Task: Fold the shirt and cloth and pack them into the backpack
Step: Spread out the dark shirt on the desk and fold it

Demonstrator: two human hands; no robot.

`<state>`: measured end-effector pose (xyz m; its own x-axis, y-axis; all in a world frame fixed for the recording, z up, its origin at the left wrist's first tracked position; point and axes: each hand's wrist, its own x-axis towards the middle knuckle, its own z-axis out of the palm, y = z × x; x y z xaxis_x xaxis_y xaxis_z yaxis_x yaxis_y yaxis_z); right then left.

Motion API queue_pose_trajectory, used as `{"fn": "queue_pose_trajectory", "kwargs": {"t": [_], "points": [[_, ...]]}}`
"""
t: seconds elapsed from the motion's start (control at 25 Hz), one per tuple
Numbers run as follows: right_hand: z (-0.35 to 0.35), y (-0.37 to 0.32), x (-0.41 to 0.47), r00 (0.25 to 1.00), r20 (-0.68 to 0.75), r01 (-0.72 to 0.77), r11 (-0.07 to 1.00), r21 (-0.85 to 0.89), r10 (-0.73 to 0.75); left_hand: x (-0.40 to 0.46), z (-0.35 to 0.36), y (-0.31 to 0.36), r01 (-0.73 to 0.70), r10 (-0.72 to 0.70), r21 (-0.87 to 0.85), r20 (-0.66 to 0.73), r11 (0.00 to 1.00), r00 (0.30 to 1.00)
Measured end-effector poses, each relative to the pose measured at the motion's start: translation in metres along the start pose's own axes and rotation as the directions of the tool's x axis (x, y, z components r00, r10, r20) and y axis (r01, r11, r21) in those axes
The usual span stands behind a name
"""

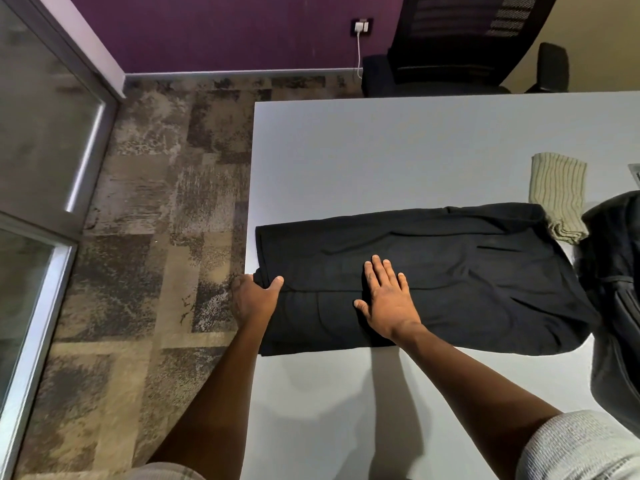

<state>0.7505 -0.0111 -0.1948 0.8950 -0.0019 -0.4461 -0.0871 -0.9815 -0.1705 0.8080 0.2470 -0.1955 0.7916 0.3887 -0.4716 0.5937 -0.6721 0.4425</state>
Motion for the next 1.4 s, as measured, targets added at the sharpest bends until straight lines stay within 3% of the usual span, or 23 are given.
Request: {"fn": "queue_pose_trajectory", "kwargs": {"t": [0.2, 0.68, 0.88, 1.16, 1.4], "points": [[0.002, 0.002, 0.002, 1.0, 0.001, 0.006, 1.0, -0.023, -0.006, -0.011, 0.001, 0.015, -0.053, 0.054, 0.023, -0.052, 0.998, 0.997], [0.004, 0.001, 0.003, 1.0, 0.029, -0.001, 1.0, 0.002, 0.001, -0.017, -0.002, 0.021, 0.042, -0.039, -0.116, 0.029, 0.992, 0.999], [0.005, 0.001, 0.003, 0.999, 0.035, -0.002, 1.0, -0.006, 0.002, -0.017, -0.003, 0.021, 0.017, -0.01, -0.126, 0.059, 0.992, 0.998], [0.007, -0.009, 0.0, 0.999, 0.039, 0.023, 1.0, -0.012, -0.022, -0.015, -0.016, 0.02, -0.085, 0.08, -0.179, -0.039, 0.98, 0.996], [0.012, -0.042, -0.001, 0.995, 0.078, 0.064, 0.998, 0.021, -0.066, -0.015, -0.044, 0.006, -0.05, 0.027, -0.239, -0.101, 0.97, 0.995]]}}
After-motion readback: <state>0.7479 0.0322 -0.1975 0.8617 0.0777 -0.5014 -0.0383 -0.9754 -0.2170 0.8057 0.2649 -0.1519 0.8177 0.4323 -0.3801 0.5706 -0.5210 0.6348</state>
